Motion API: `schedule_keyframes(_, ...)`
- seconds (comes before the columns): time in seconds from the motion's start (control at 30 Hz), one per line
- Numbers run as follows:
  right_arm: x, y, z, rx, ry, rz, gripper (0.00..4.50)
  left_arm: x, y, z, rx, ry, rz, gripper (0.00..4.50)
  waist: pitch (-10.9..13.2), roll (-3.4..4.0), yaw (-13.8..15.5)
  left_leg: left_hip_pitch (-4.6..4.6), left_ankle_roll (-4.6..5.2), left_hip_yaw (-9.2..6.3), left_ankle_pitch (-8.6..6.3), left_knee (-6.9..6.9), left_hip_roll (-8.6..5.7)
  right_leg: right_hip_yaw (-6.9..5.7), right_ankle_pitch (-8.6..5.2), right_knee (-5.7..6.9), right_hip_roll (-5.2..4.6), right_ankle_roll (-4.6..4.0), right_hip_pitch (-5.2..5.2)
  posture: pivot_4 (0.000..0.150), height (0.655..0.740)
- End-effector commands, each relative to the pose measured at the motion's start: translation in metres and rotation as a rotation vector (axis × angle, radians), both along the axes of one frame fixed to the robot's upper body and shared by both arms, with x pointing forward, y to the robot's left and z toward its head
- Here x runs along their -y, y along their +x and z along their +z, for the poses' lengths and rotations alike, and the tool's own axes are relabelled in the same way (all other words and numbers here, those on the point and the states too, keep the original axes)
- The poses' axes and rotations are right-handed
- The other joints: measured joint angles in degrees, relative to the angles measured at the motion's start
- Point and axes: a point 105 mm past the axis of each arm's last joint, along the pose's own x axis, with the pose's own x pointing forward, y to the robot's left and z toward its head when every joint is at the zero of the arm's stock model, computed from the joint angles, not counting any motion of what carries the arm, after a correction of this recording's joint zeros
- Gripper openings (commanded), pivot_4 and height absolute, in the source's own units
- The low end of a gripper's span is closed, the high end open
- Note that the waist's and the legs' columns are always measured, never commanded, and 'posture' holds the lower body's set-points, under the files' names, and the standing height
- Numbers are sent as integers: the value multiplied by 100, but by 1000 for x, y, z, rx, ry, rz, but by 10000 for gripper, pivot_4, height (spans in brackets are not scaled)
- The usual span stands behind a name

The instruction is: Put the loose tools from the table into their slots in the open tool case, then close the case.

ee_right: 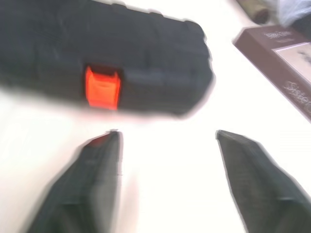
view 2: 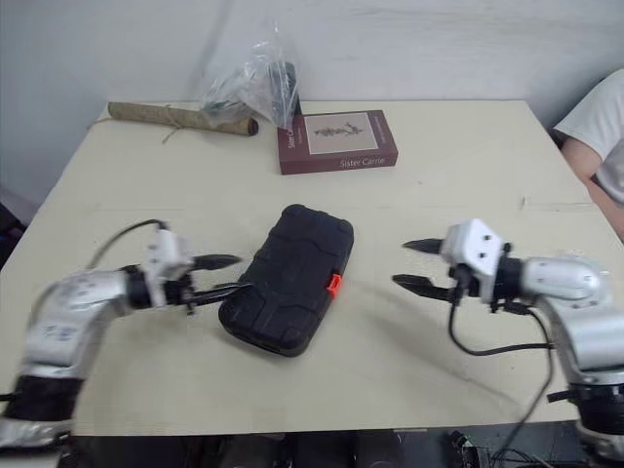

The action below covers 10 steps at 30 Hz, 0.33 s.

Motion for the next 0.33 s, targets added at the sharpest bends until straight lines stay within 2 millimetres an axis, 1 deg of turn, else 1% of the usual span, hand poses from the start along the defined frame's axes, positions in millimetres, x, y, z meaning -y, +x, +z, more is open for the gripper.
schedule_keyframes(0.03, 31, 6, 22, 113, -36, -45, 45000, -52, -10, 14, 75, 66, 248, 44494, 18, -16, 14, -2, 0, -1, 0, 0, 0, -3, 0, 0, -2, 0, 0, 1500, 7400)
schedule_keyframes(0.07, 40, 9, 24, 114, -32, -73, 45000, -66, -15, 13, 80, 100, 310, 44494, 24, -21, 15, -2, 0, -1, 0, 2, 0, -2, 0, 0, -3, 1, -2, 1500, 7400)
schedule_keyframes(0.1, 46, 12, 23, 105, -39, -92, 45000, -74, -19, 14, 90, 97, 348, 44494, 29, -24, 18, -3, -1, -2, 0, 2, 0, -2, 1, 1, -5, 1, -2, 1500, 7400)
schedule_keyframes(0.17, 52, 14, 20, 96, -47, -102, 45000, -83, -25, 14, 97, 85, 404, 44494, 36, -24, 44, -4, -4, -5, -2, 2, 0, -3, 0, 0, -10, 1, -3, 1500, 7400)
schedule_keyframes(0.27, 53, 18, 14, 88, -36, -102, 45000, -83, -28, 14, 127, 84, 430, 44494, 38, -22, 69, -7, -9, -9, -8, 1, 0, -7, 0, -4, -16, 1, -2, 1500, 7400)
schedule_keyframes(0.33, 52, 21, 12, 93, -12, -103, 45000, -79, -29, 16, 156, 72, 429, 44494, 38, -22, 68, -8, -10, -9, -9, 1, -1, -7, 1, -4, -17, 1, -2, 1500, 7400)
